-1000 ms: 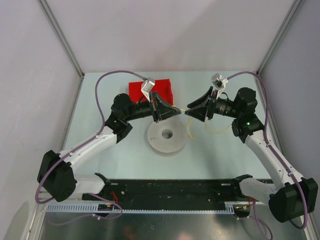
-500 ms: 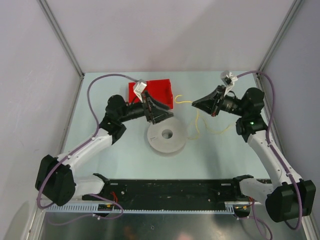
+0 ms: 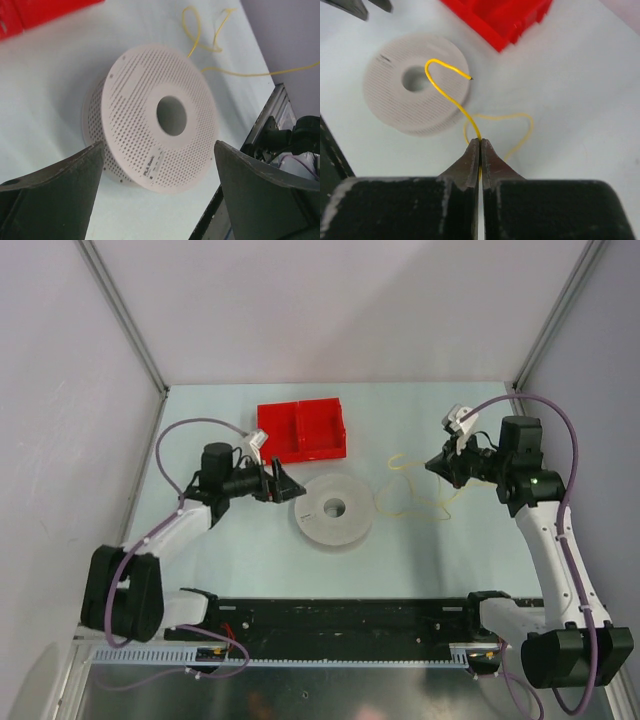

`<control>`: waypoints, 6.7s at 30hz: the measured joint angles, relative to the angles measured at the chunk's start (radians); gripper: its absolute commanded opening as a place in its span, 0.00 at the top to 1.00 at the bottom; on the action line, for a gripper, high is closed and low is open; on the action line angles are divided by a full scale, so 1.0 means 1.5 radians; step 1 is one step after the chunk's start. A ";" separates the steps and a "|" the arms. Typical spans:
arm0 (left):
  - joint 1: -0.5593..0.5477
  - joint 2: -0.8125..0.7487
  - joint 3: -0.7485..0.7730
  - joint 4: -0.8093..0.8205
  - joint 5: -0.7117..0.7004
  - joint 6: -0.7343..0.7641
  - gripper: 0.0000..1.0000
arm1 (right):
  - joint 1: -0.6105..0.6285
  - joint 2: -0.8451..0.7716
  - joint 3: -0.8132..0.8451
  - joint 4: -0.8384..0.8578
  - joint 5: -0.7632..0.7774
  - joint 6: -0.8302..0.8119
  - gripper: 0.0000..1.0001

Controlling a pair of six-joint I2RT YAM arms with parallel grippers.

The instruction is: Wrap the cables

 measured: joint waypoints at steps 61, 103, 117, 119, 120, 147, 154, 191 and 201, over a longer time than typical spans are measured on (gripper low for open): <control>-0.348 -0.165 0.094 -0.401 -0.184 0.654 0.42 | 0.393 0.056 0.021 -0.047 0.249 -0.140 1.00; -0.137 -0.180 0.081 -0.418 -0.055 0.640 0.84 | 0.474 0.115 -0.061 0.121 0.203 -0.106 1.00; -0.136 -0.066 0.146 -0.417 0.054 0.743 0.52 | 0.535 0.070 -0.134 0.238 0.373 -0.034 1.00; -0.136 -0.067 0.148 -0.416 0.056 0.747 0.42 | 0.536 0.068 -0.146 0.265 0.397 -0.027 1.00; -0.136 -0.068 0.148 -0.417 0.055 0.747 0.38 | 0.538 0.066 -0.154 0.281 0.411 -0.022 1.00; -0.171 -0.032 0.180 -0.417 0.031 0.648 0.32 | 0.606 0.041 -0.227 0.397 0.487 -0.029 1.00; -0.189 -0.021 0.174 -0.416 -0.001 0.650 0.46 | 0.610 0.042 -0.231 0.407 0.493 -0.035 1.00; -0.203 0.000 0.166 -0.410 -0.020 0.674 1.00 | 0.597 0.063 -0.236 0.424 0.476 -0.027 0.68; -0.179 -0.020 0.181 -0.430 -0.029 0.670 1.00 | 0.462 -0.011 -0.239 0.336 0.338 0.033 0.02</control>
